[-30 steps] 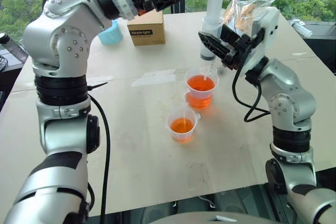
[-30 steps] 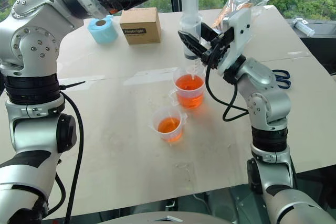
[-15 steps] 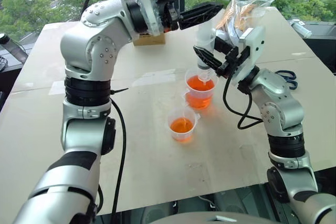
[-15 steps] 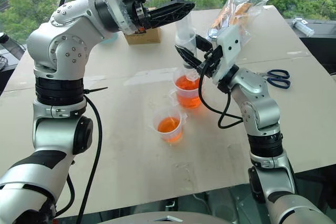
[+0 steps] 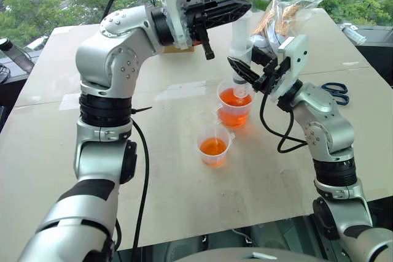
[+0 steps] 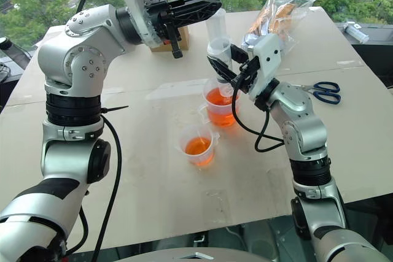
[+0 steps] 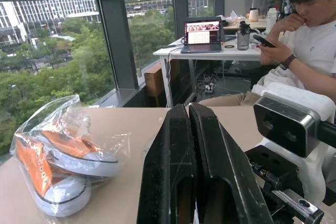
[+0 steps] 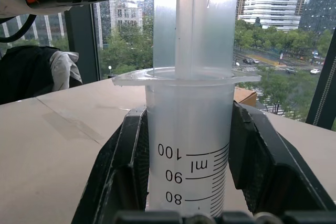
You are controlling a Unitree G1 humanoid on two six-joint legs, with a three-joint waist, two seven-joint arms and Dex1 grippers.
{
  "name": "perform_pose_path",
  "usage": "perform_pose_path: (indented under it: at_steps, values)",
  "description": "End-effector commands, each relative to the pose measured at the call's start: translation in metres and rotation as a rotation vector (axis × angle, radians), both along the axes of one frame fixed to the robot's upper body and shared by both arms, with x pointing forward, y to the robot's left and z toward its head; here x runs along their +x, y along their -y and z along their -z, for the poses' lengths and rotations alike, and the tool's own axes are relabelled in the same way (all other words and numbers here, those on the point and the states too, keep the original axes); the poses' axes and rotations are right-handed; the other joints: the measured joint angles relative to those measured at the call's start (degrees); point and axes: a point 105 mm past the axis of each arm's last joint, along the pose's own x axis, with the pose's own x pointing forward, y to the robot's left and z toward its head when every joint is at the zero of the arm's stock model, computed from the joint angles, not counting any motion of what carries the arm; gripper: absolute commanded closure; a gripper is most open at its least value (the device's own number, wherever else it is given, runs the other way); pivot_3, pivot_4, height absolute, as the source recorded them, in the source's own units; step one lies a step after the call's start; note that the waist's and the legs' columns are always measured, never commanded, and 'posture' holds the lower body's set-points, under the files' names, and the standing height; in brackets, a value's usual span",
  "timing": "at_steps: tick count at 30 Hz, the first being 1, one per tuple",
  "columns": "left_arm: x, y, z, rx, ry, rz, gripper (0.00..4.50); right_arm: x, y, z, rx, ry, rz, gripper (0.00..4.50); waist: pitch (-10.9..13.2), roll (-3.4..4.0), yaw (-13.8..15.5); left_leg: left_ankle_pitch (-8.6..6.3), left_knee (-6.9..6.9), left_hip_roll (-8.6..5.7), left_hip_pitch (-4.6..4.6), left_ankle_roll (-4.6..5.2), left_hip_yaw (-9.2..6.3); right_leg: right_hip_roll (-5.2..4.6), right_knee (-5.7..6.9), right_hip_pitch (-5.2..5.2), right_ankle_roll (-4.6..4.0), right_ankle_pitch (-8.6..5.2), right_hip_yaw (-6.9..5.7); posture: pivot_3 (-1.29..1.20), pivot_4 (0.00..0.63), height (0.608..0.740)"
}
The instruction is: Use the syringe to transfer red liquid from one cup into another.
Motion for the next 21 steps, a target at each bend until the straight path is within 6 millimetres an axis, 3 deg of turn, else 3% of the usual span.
perform_pose_path:
  at_steps: [1,2,5,15,21]
  values:
    - [-0.001,-0.001,-0.011,-0.02,0.023,-0.01,3.9,-0.011,-0.003,-0.02,0.029,0.093,-0.026,2.9,0.0,0.0,0.0,0.0,0.0,0.0,0.0,0.0,0.0,0.0,0.0,0.0,0.0,0.0,0.0,0.0,0.15,0.74]
    - [0.0,-0.001,-0.012,-0.016,0.038,-0.026,3.62,-0.011,-0.004,-0.019,0.03,0.092,-0.027,2.9,0.0,0.0,0.0,0.0,0.0,0.0,0.0,0.0,0.0,0.0,0.0,0.0,0.0,0.0,0.01,0.0,0.15,0.74]
    - [0.004,-0.002,-0.01,0.008,0.023,-0.057,2.21,-0.011,-0.004,-0.017,0.025,0.091,-0.028,2.9,0.0,0.0,0.0,0.0,0.0,0.0,0.0,0.0,0.0,0.0,0.0,0.0,0.0,0.0,0.0,0.0,0.15,0.74]
    - [-0.003,0.004,0.007,0.115,-0.071,-0.005,2.21,-0.01,-0.007,-0.013,0.007,0.103,-0.033,2.9,0.0,0.0,0.0,0.0,0.0,0.0,0.0,0.0,0.0,0.01,0.01,0.0,0.0,0.0,0.01,0.0,0.15,0.74]
    - [0.001,0.004,0.001,0.09,-0.05,-0.022,2.21,-0.011,-0.009,-0.012,0.005,0.109,-0.04,2.9,0.0,0.0,0.0,0.0,0.0,0.0,0.0,0.0,0.0,0.01,0.01,0.0,0.0,0.0,0.01,0.0,0.15,0.74]
